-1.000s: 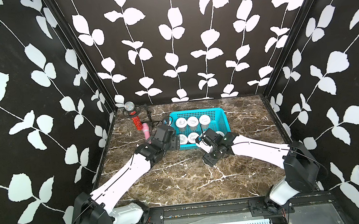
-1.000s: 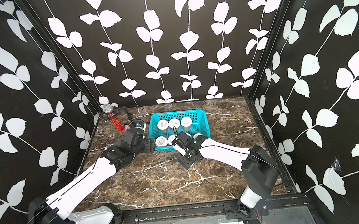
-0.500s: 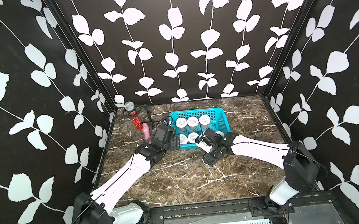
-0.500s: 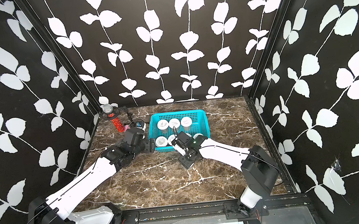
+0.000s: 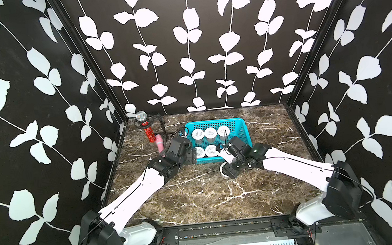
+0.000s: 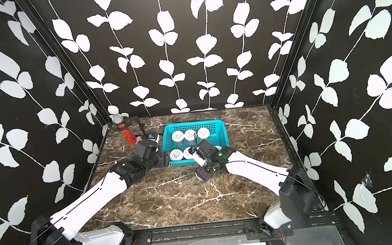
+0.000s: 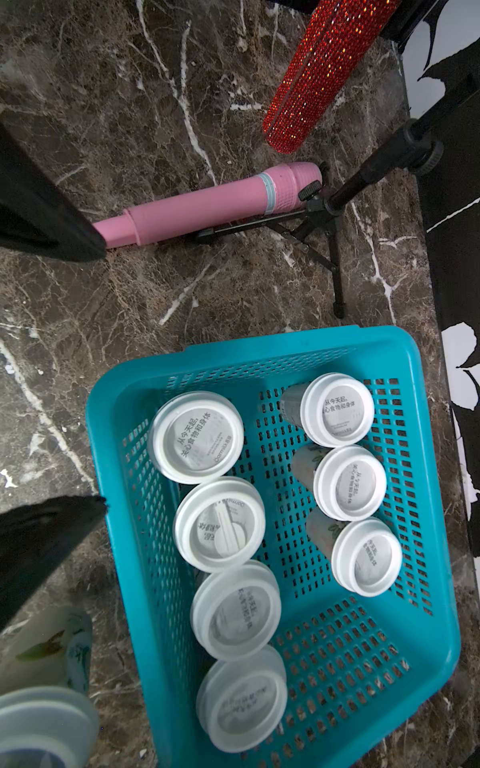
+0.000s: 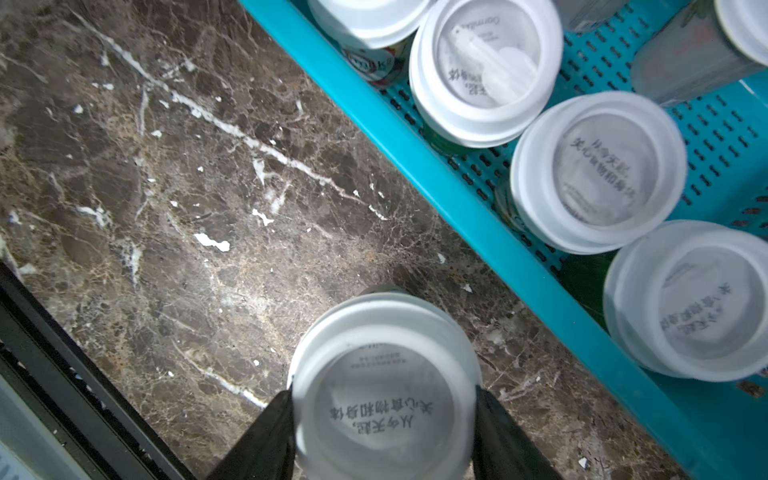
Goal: Put the yogurt in the basket
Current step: Pick up the yogurt from the center of the board.
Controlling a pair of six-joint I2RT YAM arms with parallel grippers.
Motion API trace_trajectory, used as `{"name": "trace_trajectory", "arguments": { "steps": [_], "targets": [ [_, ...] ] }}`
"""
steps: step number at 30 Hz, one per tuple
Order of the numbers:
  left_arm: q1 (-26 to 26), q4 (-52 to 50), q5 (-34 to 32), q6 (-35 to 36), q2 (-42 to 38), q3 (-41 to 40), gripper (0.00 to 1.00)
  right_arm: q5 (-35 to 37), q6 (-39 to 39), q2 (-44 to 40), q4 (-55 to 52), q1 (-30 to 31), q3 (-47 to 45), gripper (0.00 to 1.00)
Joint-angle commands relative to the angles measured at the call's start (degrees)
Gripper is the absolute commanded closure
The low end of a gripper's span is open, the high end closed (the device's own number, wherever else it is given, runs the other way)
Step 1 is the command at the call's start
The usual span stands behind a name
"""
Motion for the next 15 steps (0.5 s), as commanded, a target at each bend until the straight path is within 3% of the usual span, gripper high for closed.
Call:
{"name": "trace_trajectory", "arguments": {
  "steps": [1, 8, 15],
  "targets": [
    [0.4, 0.6, -0.1, 0.1, -0.3, -0.6, 0.12, -2.1, 0.3, -3.6, 0.9, -1.4, -0.9, 0.39],
    [1.5, 1.9, 1.5, 0.2, 0.6, -0.5, 0.11, -5.2, 0.6, -9.0, 0.8, -5.1, -2.0, 0.39],
    [5.8, 4.6, 6.9, -0.1, 2.6, -0.5, 0.11, -7.6, 1.1, -13.3, 0.8, -8.3, -2.1, 0.39]
  ]
}}
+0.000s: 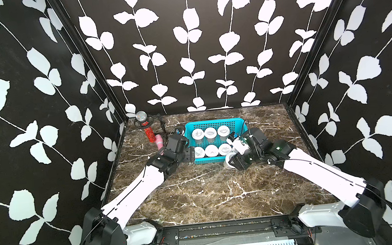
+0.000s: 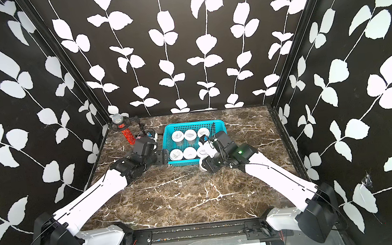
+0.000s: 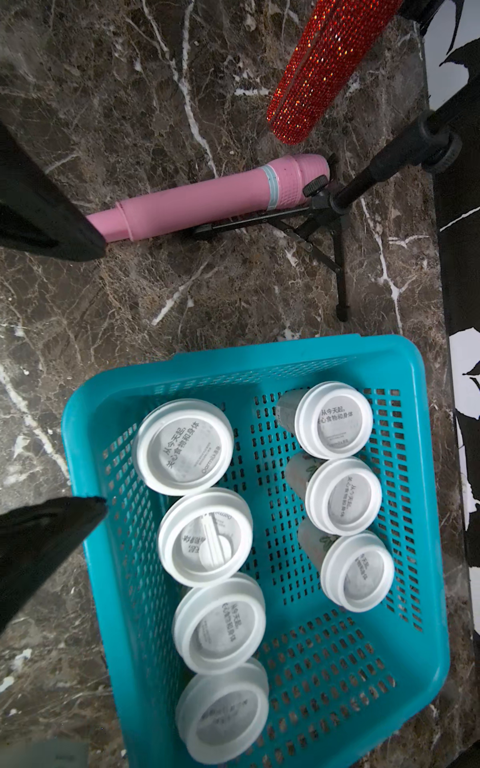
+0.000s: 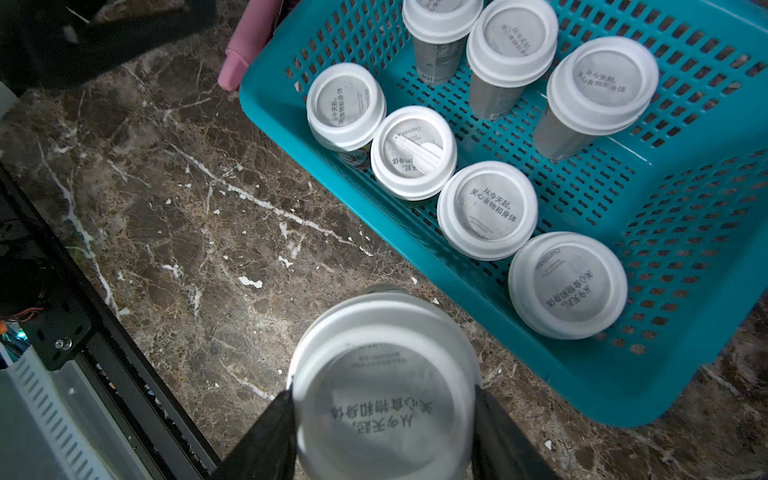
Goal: Put the yogurt in the basket
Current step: Pick up the yogurt from the center of the board, then place the yogurt in the basket, then adjust the basket at the center of the board.
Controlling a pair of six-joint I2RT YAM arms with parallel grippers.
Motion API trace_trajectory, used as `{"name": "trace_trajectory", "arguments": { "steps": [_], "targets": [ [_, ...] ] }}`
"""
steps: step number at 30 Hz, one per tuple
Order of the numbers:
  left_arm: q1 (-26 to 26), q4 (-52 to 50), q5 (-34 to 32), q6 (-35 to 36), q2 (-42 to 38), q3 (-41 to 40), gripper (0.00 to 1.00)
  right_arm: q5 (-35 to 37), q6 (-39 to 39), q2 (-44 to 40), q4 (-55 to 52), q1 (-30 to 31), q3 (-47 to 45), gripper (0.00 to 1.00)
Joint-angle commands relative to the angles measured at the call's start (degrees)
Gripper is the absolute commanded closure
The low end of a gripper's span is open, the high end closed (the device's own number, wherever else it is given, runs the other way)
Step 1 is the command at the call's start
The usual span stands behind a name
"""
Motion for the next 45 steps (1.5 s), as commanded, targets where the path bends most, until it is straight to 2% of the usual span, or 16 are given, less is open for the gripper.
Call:
{"name": "trace_trajectory", "arguments": {
  "steps": [1, 10, 24, 35, 45],
  "targets": [
    [2.3, 2.8, 3.8, -0.3, 1.0, -0.5, 0.12, -2.0, 0.8, -2.1, 0.7, -1.5, -1.2, 0.39],
    [8.0, 7.8, 10.9, -2.3, 7.9, 0.3, 0.2, -4.7, 1.0, -4.4, 1.0, -5.3, 1.0, 0.39],
    [10.1, 10.9, 17.0, -1.5, 19.2, 4.7, 0.5, -4.7, 2.1, -1.1, 2.5, -11.4, 7.8, 0.39],
    [10.1, 9.8, 17.5, -1.3, 18.9, 4.0, 0.73, -0.7, 3.4, 6.7, 4.5, -15.8, 15.4, 0.4],
    [10.1, 8.7, 19.3, -0.7, 17.7, 3.1, 0.77, 3.5, 2.7, 14.5, 3.8, -17.0, 20.4, 0.41]
  ]
}}
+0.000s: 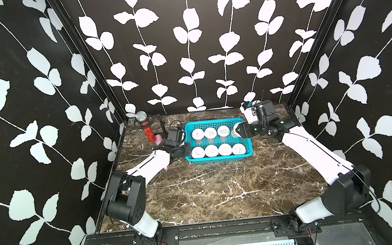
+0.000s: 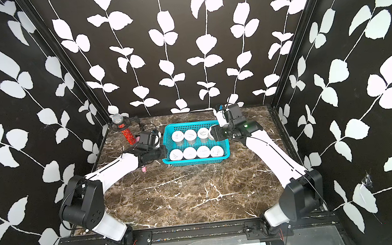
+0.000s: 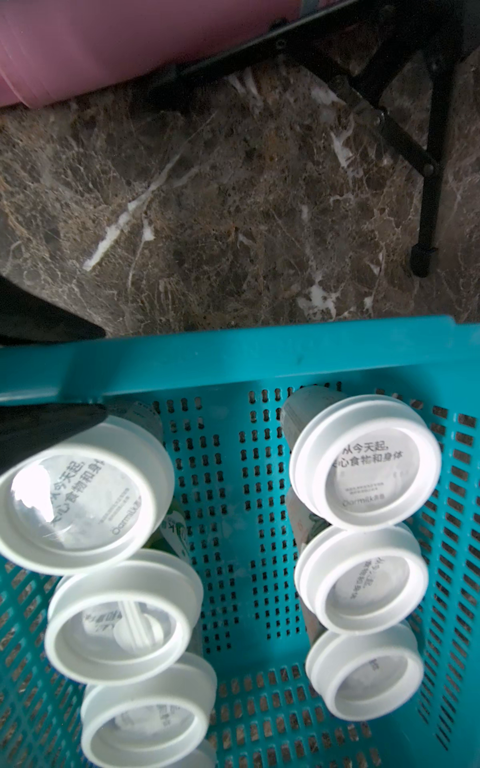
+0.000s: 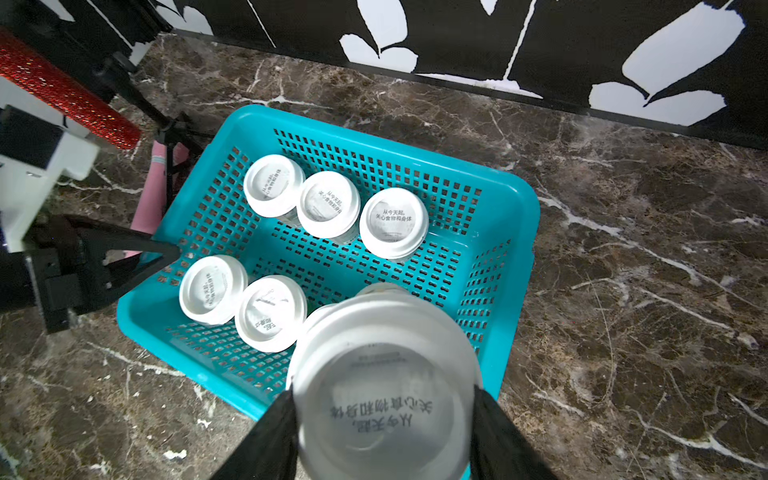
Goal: Put the yogurt in the basket
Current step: Adjust the basket at the center of the board.
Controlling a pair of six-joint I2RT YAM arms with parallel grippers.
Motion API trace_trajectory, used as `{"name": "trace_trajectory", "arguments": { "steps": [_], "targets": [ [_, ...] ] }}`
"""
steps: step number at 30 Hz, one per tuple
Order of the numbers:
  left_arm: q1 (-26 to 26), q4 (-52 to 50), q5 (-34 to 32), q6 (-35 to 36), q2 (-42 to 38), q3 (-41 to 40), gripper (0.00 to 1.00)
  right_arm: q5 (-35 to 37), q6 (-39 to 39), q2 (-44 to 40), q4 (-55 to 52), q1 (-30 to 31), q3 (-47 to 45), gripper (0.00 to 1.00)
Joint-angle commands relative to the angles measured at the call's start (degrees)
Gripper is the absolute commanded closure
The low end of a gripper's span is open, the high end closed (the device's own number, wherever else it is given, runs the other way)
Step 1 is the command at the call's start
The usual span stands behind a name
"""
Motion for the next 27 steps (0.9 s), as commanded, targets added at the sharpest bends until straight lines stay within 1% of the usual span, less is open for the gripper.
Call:
{"name": "trace_trajectory", "arguments": {
  "steps": [1, 6, 8, 12, 18, 27],
  "targets": [
    [0.3, -1.4, 1.7, 1.3, -2.2, 0.0, 0.78, 2.5, -0.3, 2.1, 0.7, -0.5, 3.9, 0.41],
    [0.3, -2.8, 2.2, 1.9, -3.0, -0.7, 0.79, 3.6, -1.3, 5.9, -0.8, -0.5, 7.7, 0.41],
    [0.3, -3.5, 2.2, 1.9, -3.5, -0.9, 0.79, 4.1, -1.6, 9.2, -1.9, -0.5, 9.5, 0.42],
    [0.3, -3.8, 2.6, 0.1, -5.3, -2.4, 0.78, 4.6, -2.2, 12.2, -4.0, -0.5, 11.7, 0.43],
    [0.2, -3.7, 3.3, -3.1, -7.6, -4.9, 0.78, 5.0, -3.3, 14.2, -5.9, -0.5, 12.6, 0.43],
    [0.2, -3.2, 4.6, -4.7, -9.8, -6.9, 0.77, 5.3, -3.8, 16.9, -5.8, -0.4, 13.5, 0.44]
  ]
}}
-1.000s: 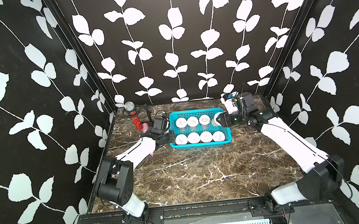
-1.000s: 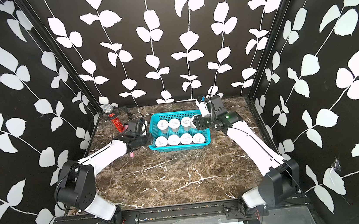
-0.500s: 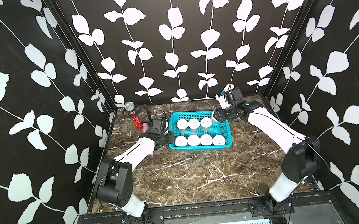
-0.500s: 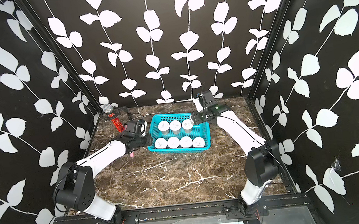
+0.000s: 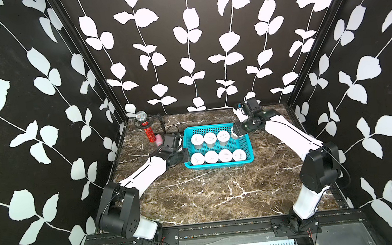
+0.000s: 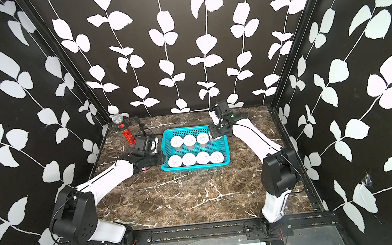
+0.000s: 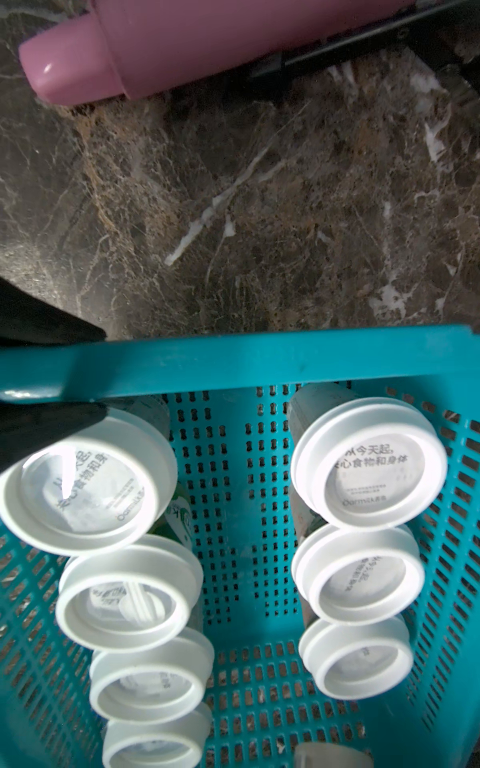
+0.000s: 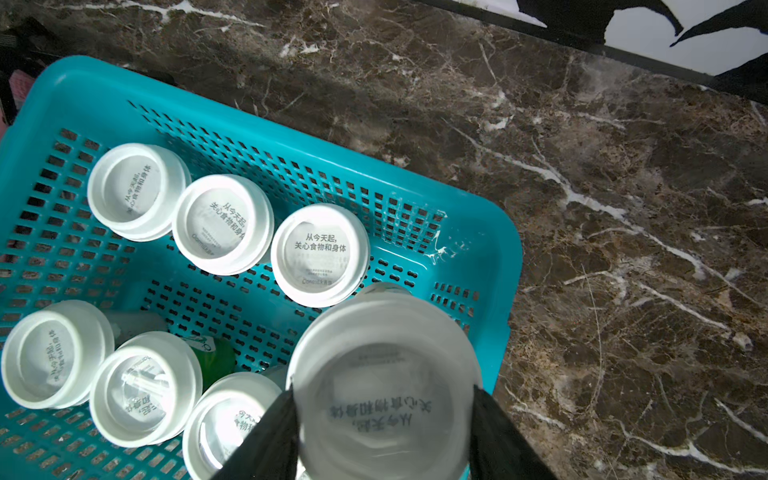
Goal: Put the yogurt in the basket
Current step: Adjust the basket at the center of the board.
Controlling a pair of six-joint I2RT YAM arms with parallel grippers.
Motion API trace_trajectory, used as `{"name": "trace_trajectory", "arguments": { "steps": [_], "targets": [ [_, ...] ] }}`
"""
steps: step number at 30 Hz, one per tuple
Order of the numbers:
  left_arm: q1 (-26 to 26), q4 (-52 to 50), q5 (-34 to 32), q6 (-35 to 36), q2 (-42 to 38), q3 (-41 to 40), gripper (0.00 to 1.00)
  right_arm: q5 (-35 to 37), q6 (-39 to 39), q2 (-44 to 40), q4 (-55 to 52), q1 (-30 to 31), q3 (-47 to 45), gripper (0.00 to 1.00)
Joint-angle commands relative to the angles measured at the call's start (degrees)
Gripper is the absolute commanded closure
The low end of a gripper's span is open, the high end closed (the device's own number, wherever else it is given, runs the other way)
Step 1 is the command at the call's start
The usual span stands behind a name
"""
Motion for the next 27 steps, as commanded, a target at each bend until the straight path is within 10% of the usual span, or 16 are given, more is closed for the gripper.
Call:
{"name": "trace_trajectory", "arguments": {
  "steps": [1, 27],
  "targets": [
    [0.1, -0.1, 1.3, -0.7, -2.4, -0.8, 0.77, 0.9, -0.7, 1.3, 0.0, -0.1, 2.9, 0.44],
    [0.1, -1.6, 0.2, 0.5, -3.4, -0.5, 0.76, 4.4, -1.1, 8.8, 0.3, 0.5, 6.2, 0.44]
  ]
}}
